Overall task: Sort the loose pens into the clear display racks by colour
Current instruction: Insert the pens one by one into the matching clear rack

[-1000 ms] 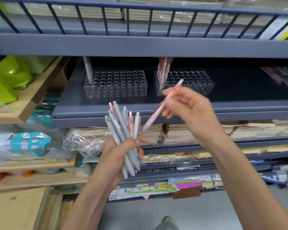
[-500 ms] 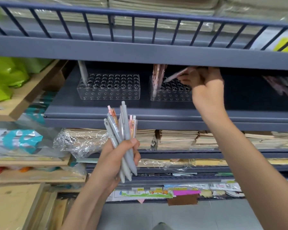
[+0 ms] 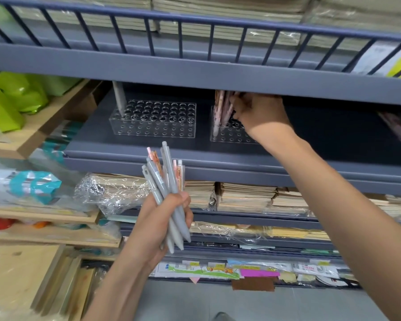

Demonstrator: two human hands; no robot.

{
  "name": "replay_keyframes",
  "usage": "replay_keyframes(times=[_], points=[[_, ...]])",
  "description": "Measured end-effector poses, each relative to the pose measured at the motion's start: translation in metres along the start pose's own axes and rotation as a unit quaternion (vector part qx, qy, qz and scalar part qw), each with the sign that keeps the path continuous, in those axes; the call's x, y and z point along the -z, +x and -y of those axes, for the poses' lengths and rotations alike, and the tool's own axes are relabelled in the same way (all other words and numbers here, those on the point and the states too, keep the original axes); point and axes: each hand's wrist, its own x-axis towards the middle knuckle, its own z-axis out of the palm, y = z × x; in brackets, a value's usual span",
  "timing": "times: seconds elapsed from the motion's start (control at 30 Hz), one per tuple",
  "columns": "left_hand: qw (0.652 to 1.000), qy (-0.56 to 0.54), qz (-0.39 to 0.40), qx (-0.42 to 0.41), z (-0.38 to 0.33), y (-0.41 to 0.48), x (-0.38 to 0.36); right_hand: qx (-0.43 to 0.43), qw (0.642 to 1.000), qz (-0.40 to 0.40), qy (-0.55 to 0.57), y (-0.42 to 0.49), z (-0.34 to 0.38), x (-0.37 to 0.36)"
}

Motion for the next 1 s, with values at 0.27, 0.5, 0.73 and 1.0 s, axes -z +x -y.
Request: replay_keyframes(times=[0.27, 0.5, 0.73, 1.0], points=[[1.0, -0.017, -0.001, -0.011, 0.004, -0.002, 0.001, 0.008, 0.997, 0.027, -0.071, 0.006, 0.007, -0.002], [0.999, -0.027, 0.02, -0.022, 0.006, -0.004, -0.001, 0.017, 0.994, 0.045, -0.103, 0.005, 0.012, 0.002], [0.999, -0.018, 0.028, -0.014, 0.007, -0.004, -0.002, 0.013, 0.996, 0.038, -0.085, 0.002, 0.01, -0.002], [0.999, -0.015, 0.044, -0.012, 0.005, -0.005, 0.0, 0.004, 0.994, 0.027, -0.107, 0.001, 0.015, -0.006]])
